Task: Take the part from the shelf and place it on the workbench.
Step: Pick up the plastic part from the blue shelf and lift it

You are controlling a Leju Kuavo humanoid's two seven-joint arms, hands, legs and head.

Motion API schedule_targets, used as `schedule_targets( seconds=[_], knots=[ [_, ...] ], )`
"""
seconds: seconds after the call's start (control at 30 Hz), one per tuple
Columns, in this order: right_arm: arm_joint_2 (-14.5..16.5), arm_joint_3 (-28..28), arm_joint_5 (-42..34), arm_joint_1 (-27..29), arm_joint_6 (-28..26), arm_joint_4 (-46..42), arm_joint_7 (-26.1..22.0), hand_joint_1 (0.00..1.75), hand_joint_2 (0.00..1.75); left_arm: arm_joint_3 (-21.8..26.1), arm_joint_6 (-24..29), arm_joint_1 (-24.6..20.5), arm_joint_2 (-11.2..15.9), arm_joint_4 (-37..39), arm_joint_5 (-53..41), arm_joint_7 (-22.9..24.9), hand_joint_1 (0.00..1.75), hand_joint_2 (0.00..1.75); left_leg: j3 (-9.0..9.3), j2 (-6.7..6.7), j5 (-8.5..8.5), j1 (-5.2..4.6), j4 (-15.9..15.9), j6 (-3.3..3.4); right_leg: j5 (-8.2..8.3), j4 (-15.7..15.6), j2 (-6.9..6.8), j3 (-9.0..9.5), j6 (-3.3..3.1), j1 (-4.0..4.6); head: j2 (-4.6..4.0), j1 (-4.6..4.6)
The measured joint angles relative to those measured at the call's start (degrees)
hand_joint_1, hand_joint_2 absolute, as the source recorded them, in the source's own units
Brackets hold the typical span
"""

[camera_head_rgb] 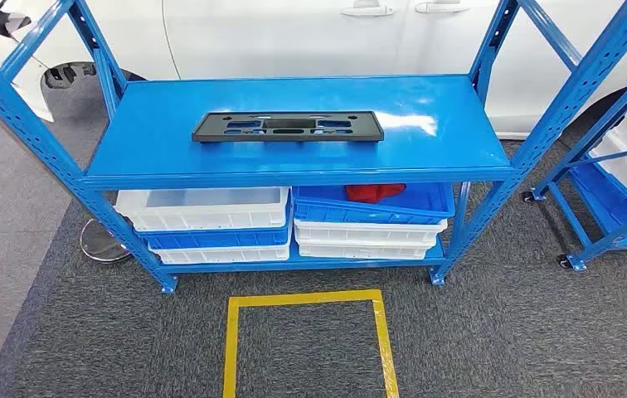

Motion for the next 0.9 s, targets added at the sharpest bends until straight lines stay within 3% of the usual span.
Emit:
schedule_targets(
  seconds=[0.17,0.57,0.6,0.7,0.73,0.87,0.9],
  knots=[
    [0.0,-1.5,1.6,-0.5,0.0,0.0,-0.2,0.00,1.75,0.8,0.0,-0.3,0.0,0.3,0.0,-0.4,0.00,1.75,0.01,0.00,0.00,0.00,0.0,0.00,0.00,0.0,0.00,0.00,0.00,0.00,0.01,0.00],
    [0.1,-15.7,18.6,-4.0,-0.9,1.3,-2.7,0.00,1.75,9.1,0.0,-3.2,-0.2,3.1,-1.1,-4.9,0.00,1.75,0.05,0.00,0.00,0.00,0.0,0.00,0.02,0.0,0.00,0.05,0.02,0.00,0.01,0.00],
    [0.2,-17.0,19.9,-4.4,-0.9,1.5,-3.0,0.00,1.31,9.9,0.0,-3.4,-0.3,3.3,-1.2,-5.3,0.00,1.75,0.05,0.00,0.00,0.00,0.0,0.00,0.02,0.0,0.00,0.05,0.02,0.00,0.00,0.00],
    [0.4,-21.1,24.1,-5.4,-1.0,2.1,-4.4,0.00,1.31,12.3,0.0,-4.2,-0.4,4.1,-1.5,-6.6,0.00,0.44,0.05,0.01,0.00,0.00,0.0,0.00,0.02,0.0,0.00,0.04,0.02,0.00,0.00,0.00],
    [0.4,-22.4,25.4,-5.8,-0.9,2.3,-4.9,0.00,1.75,13.0,0.0,-4.4,-0.4,4.4,-1.6,-7.0,0.00,0.00,0.05,0.00,0.00,0.00,0.0,0.00,0.02,0.0,0.00,0.05,0.02,0.00,0.01,0.00],
    [1.2,-26.7,29.9,-7.6,-0.1,2.8,-8.4,0.00,1.75,15.9,0.0,-5.4,-0.6,5.4,-2.1,-8.9,0.00,0.00,-0.02,-0.01,-0.06,-0.20,0.2,0.11,0.13,-0.1,0.00,0.08,0.17,-0.23,0.00,-0.01],
    [1.5,-27.3,30.5,-8.1,0.4,2.7,-9.6,0.00,1.31,16.6,0.1,-5.7,-0.6,5.6,-2.3,-9.3,0.00,0.00,-0.05,-0.01,-0.08,-0.26,0.3,0.16,0.18,-0.2,0.00,0.09,0.24,-0.31,0.01,-0.01]
  ],
)
